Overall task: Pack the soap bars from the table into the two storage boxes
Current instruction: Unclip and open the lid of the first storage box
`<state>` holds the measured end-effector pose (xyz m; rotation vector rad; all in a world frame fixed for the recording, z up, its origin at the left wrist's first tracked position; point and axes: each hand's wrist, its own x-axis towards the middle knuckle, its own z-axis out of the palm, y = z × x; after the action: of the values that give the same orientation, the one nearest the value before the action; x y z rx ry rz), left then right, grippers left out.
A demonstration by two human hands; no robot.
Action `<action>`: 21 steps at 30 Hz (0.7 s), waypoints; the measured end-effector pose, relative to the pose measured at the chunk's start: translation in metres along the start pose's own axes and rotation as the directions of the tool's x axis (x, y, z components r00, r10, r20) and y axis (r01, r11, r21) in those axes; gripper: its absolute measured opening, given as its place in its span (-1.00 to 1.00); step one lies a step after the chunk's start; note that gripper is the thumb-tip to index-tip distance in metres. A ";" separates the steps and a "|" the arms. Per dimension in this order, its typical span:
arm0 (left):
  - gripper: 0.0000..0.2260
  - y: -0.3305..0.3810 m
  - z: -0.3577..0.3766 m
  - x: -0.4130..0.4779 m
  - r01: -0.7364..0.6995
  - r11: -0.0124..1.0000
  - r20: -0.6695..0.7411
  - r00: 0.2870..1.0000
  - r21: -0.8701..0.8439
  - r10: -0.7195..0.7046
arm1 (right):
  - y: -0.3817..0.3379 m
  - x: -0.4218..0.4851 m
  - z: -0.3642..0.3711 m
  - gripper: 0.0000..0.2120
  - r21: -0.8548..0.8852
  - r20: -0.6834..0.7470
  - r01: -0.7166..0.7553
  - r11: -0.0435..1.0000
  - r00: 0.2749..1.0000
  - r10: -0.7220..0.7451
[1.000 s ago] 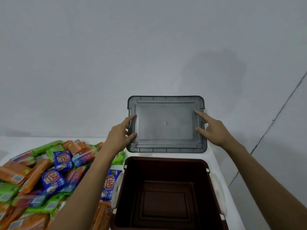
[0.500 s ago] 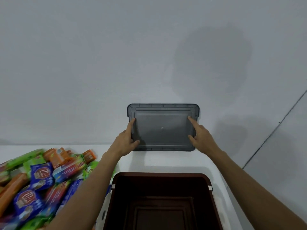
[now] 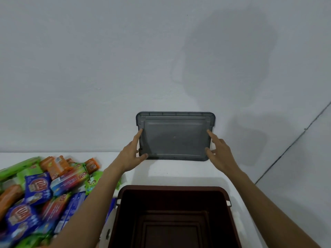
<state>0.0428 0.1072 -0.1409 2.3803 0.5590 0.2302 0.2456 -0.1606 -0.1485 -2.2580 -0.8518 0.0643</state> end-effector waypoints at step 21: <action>-0.30 0.033 0.025 -0.223 -0.031 0.980 -0.129 0.990 0.197 0.057 | -0.072 -0.234 -0.036 -0.27 -0.180 0.241 -0.013 0.984 0.969 0.056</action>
<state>-0.1380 -0.0303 -0.1417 2.5830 0.6164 0.3729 0.0323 -0.2836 -0.1205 -2.4672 -0.9801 0.3010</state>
